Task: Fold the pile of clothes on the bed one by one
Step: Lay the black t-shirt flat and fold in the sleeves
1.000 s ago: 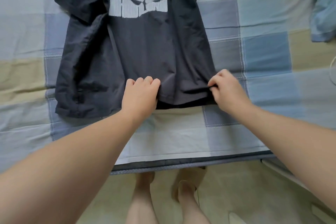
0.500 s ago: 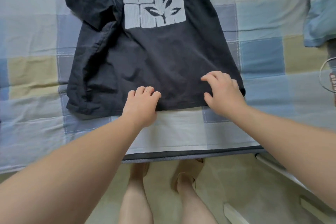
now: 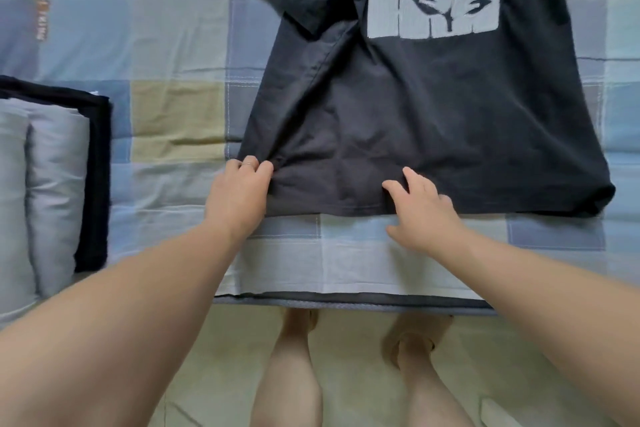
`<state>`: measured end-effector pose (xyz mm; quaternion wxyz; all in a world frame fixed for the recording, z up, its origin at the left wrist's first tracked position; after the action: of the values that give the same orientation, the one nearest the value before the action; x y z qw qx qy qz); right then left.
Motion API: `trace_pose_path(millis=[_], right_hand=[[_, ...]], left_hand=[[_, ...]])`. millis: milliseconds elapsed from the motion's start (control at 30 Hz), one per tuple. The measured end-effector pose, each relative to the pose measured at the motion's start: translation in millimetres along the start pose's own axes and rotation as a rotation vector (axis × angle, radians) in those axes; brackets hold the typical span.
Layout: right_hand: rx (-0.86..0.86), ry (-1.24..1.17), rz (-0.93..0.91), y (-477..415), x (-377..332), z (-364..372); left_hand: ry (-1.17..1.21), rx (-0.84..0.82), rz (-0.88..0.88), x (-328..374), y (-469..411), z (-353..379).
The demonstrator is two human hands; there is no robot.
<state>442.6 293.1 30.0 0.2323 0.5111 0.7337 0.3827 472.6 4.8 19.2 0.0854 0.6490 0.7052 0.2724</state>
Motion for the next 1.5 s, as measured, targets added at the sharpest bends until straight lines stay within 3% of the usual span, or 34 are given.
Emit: trace_pose_path(millis=[100, 267, 433, 567, 767, 967, 1233, 1500], right_hand=[[0.074, 0.02, -0.1, -0.7, -23.4, -14.3], [0.009, 0.043, -0.092, -11.5, -58.3, -40.2], [-0.158, 0.12, -0.027, -17.5, -79.7, -64.8], [-0.055, 0.12, -0.075, -24.6, -94.7, -81.1], [-0.298, -0.019, -0.204, -20.6, -90.9, -96.2], [0.006, -0.243, -0.143, 4.5, -58.1, -160.6], [0.117, -0.324, -0.126, 22.6, 16.9, -252.2], [0.192, -0.411, -0.127, 3.6, 46.4, -291.2]], left_hand=[[0.071, 0.0, -0.018, -14.5, -3.7, -13.2], [0.266, -0.001, -0.119, -32.1, -2.2, -28.7], [0.028, -0.111, -0.099, -44.0, 10.8, -31.4], [-0.09, -0.118, -0.012, -46.0, 9.4, -26.2], [0.06, -0.533, -0.126, -51.5, 6.7, -41.6], [0.344, -0.345, -0.123, -19.2, -29.7, -100.4], [0.724, -0.161, -0.312, 47.5, -62.6, -195.4], [0.895, -0.005, -0.51, 43.0, -124.3, -235.4]])
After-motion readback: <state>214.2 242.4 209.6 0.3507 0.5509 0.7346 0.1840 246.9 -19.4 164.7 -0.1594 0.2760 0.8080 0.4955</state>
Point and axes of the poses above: each hand's wrist, its own y-axis away from the middle knuckle, its own z-axis out of the palm, x = y × z, the point moved 1 cm from there along -y, towards the middle knuckle, and after that the axes turned 14 degrees about y, right-handed, at the moved point
